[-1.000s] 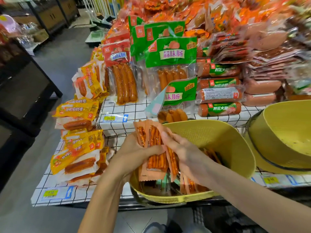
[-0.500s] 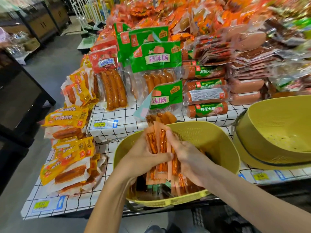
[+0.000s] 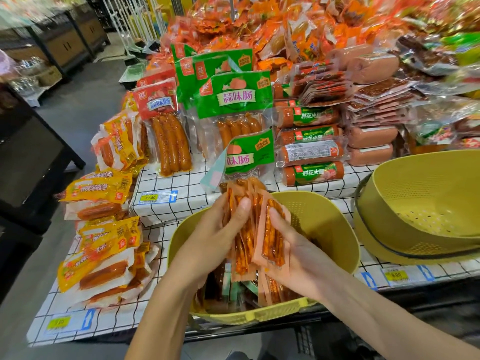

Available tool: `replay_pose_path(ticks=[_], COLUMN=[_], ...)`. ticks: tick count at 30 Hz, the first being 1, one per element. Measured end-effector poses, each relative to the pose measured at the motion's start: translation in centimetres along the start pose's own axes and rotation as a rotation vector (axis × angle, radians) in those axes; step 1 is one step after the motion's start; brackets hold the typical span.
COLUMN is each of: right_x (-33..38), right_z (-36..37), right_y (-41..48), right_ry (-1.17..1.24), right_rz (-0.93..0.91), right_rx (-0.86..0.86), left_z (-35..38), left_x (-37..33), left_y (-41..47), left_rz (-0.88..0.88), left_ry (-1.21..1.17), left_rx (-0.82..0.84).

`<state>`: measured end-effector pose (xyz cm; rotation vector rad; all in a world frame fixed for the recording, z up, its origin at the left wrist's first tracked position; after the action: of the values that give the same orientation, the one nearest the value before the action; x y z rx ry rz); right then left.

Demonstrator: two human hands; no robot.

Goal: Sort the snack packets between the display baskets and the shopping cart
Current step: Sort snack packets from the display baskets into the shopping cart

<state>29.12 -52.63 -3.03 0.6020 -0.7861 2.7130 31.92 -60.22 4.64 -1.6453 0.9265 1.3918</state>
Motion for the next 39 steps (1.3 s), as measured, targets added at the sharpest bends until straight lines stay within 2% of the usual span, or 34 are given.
replay_pose_path(ticks=[3,8,11,16,19,24,26,28,31,35,39], right_x=[-0.3,-1.5,-1.4,-0.1,0.4,0.7,1.4,2.5,3.8,4.3,2.4], right_z=[0.3,0.9,1.0,0.5,0.2,0.4,-0.2,-1.2,-2.4,-5.1,-8.1], right_y=[-0.4,-1.1,-1.5,-1.9,-2.5,-3.3,-3.8,-4.8,-6.9,-10.2,-14.6], right_ry=[0.034,-0.064,-0.074,-0.016,0.007,-0.141,-0.115,-0.038,-0.017,-0.003,0.086], right_rz=[0.01,0.072,0.063,0.003,-0.025,-0.113,-0.136,-0.167,-0.25,-0.415,-0.527], right_rx=[0.061,0.142,0.157,0.119,0.122,0.087,0.033,-0.028,-0.088,-0.282,-0.464], left_z=[-0.5,-2.3,-2.5,-3.0,-3.5,-1.3,-1.3,-1.6,-0.9,1.8,7.6], left_x=[-0.6,-0.9,-0.3,0.5,0.3,1.3,2.2,3.8,4.9,5.1,4.7], left_y=[-0.2,0.0,0.0,-0.4,-0.5,-1.0,-0.9,-1.2,-0.5,1.2,-0.9], left_rz=[0.038,0.082,0.051,0.028,0.051,-0.028,-0.077,-0.187,-0.295,-0.393,-0.483], left_ry=[-0.059,0.002,0.018,-0.184,-0.157,0.001,-0.099,-0.326,-0.62,-0.568,-0.654], left_rx=[-0.074,-0.323,-0.348,-0.401,-0.43,-0.273,-0.274,-0.294,-0.222,-0.1,0.168])
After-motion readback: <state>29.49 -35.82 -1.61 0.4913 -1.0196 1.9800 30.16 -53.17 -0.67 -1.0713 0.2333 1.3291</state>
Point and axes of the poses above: each hand's wrist, its own y-axis towards the middle knuckle, its own z-axis out of the palm, x = y × z, the point moved 9 cm from there along y, towards the middle knuckle, and after that the axes turned 9 degrees about -x, right-handed, at the moved point
